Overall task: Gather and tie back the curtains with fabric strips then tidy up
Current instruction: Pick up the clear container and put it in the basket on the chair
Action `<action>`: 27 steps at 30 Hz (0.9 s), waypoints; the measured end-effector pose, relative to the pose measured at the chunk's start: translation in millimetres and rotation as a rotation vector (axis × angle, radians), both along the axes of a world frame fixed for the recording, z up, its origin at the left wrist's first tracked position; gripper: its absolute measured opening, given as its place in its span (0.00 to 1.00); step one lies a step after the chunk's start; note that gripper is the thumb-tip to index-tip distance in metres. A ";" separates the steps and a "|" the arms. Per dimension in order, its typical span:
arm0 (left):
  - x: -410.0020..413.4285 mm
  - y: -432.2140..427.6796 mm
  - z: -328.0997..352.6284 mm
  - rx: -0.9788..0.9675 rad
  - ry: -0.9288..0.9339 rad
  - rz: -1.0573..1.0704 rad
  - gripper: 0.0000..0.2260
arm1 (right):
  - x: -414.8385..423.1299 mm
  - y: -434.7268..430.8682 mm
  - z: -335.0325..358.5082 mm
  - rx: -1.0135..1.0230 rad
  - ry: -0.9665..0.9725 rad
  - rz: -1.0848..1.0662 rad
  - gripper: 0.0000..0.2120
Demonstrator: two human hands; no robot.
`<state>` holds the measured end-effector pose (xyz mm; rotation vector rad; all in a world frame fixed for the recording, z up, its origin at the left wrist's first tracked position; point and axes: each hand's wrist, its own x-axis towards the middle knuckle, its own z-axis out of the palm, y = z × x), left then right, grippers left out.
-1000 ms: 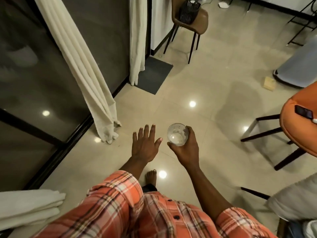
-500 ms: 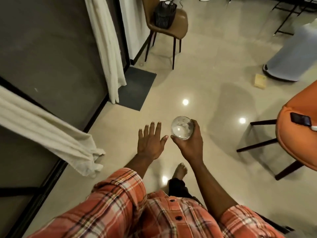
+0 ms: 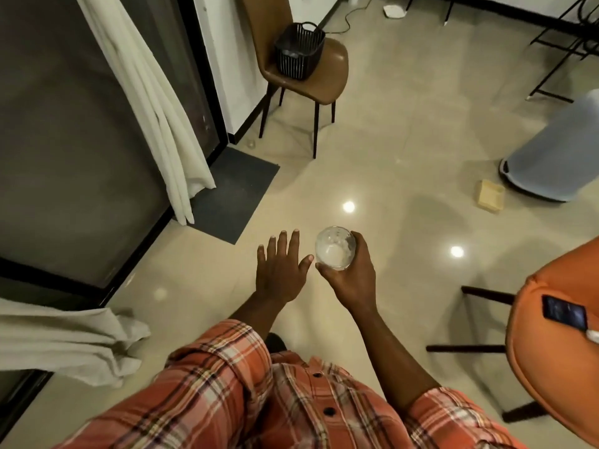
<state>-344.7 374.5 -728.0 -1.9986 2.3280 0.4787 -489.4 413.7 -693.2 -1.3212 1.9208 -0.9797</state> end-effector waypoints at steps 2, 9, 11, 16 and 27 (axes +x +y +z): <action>-8.9 -30.2 -1.2 0.027 0.012 0.015 0.30 | -12.4 -31.6 -1.8 0.015 -0.005 -0.004 0.41; -22.2 -164.3 -12.7 0.037 -0.002 -0.003 0.30 | -35.1 -160.7 -4.6 0.023 0.028 0.018 0.41; -26.8 -207.7 -12.2 0.061 0.011 -0.026 0.30 | -40.4 -199.3 -1.9 0.039 0.036 0.004 0.40; -41.9 -301.1 -2.6 0.043 0.040 -0.062 0.30 | -49.4 -286.0 9.1 0.026 0.038 -0.026 0.39; -61.8 -441.0 -8.4 0.053 -0.018 -0.036 0.29 | -79.7 -445.7 3.2 -0.001 0.055 0.018 0.42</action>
